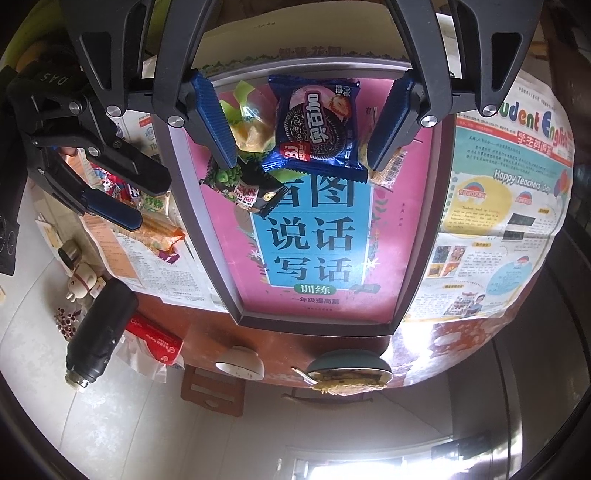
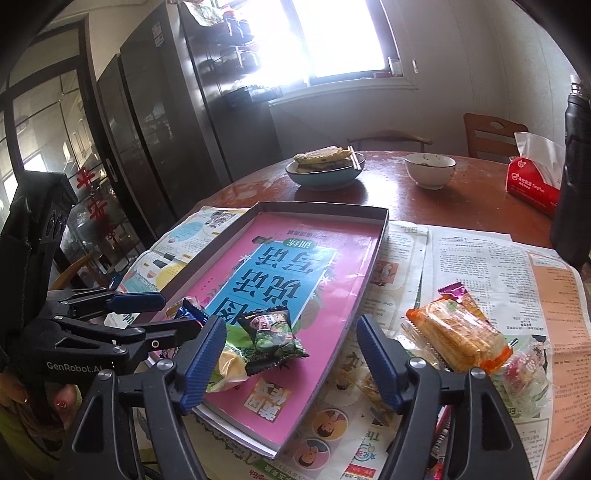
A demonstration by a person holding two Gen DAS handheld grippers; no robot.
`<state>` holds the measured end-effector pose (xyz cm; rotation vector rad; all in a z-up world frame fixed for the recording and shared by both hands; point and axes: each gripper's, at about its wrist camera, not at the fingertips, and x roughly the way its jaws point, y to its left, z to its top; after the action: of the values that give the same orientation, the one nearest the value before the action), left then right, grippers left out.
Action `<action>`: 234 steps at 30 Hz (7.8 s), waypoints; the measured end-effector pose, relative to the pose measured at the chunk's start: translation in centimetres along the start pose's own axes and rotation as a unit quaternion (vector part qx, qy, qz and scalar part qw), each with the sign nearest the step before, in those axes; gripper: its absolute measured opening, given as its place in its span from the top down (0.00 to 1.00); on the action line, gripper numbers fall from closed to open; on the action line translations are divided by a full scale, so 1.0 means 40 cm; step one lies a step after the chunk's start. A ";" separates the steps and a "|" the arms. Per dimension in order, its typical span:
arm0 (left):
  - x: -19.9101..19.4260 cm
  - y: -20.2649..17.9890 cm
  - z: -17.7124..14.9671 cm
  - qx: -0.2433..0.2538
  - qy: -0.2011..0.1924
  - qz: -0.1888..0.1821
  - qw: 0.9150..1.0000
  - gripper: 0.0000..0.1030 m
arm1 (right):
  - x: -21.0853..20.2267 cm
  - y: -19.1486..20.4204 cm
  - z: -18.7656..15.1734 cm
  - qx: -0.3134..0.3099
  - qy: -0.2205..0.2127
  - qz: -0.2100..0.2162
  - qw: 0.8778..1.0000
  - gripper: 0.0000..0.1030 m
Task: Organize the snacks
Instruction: 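Lower the blue cookie pack into the tray and open the left gripper, then move both open grippers back toward the remaining snacks, then grasp the green-label pastry pack with the left gripper while the right grasps the clear bagged round pastry, then carry both held pastry packs over the pink tray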
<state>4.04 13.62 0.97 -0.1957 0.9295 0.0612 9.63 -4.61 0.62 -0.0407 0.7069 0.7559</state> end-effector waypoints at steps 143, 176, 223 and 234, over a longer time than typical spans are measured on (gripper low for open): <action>0.261 -0.415 0.082 0.170 0.115 -0.074 0.976 0.58 | -0.079 -0.391 -0.123 0.060 0.017 -0.159 0.985 0.61; 0.035 -0.287 0.097 0.111 0.014 -0.087 0.990 0.59 | -0.210 -0.185 -0.059 0.020 -0.077 -0.096 0.992 0.62; -0.139 0.134 0.022 -0.054 -0.051 -0.009 0.997 0.59 | -0.081 0.096 0.013 -0.072 -0.054 0.020 0.996 0.62; -0.098 0.170 -0.010 -0.065 -0.025 0.002 0.998 0.59 | -0.028 0.117 0.021 -0.077 -0.032 0.035 0.996 0.62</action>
<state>0.47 20.33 2.93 -0.3120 0.8767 0.1301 6.52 -1.62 2.93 -0.1323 0.5912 0.8746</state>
